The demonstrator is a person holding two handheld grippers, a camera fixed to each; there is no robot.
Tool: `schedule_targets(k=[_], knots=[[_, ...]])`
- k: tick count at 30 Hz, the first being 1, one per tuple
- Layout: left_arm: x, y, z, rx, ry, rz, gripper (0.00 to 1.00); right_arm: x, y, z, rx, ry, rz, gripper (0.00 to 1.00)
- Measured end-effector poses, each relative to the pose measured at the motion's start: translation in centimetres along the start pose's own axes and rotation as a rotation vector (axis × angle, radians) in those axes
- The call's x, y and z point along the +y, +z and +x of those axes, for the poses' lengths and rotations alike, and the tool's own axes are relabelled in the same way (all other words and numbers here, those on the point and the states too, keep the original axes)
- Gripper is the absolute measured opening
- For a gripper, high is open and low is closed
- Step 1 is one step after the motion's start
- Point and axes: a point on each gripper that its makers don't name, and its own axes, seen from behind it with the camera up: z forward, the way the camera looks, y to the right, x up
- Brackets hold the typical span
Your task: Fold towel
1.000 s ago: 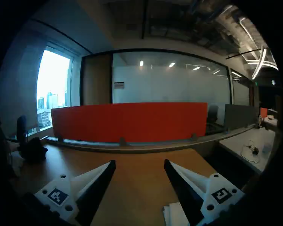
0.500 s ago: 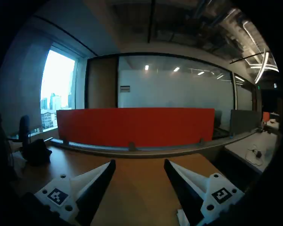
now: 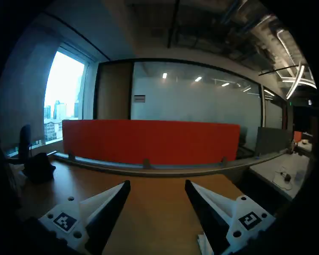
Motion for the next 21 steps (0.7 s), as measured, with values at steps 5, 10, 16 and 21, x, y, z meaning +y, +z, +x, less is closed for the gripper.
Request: schedule_targets(k=[5, 10, 16, 21], knots=[[0.1, 0.0, -1.1, 0.038, -0.001, 0.007, 0.93, -0.2, -0.3, -0.9, -0.008, 0.005, 0.002, 1.00], [0.2, 0.0, -2.4, 0.068, -0.018, 0.007, 0.93, -0.3, -0.4, -0.9, 0.000, 0.018, -0.003, 1.00], [-0.2, 0.2, -4.4, 0.082, 0.003, 0.010, 0.93, -0.2, -0.5, -0.6, 0.014, 0.032, -0.008, 1.00], [-0.7, 0.2, -5.6, 0.106, 0.017, 0.007, 0.93, 0.2, -0.5, -0.8, 0.024, 0.045, -0.023, 1.00]])
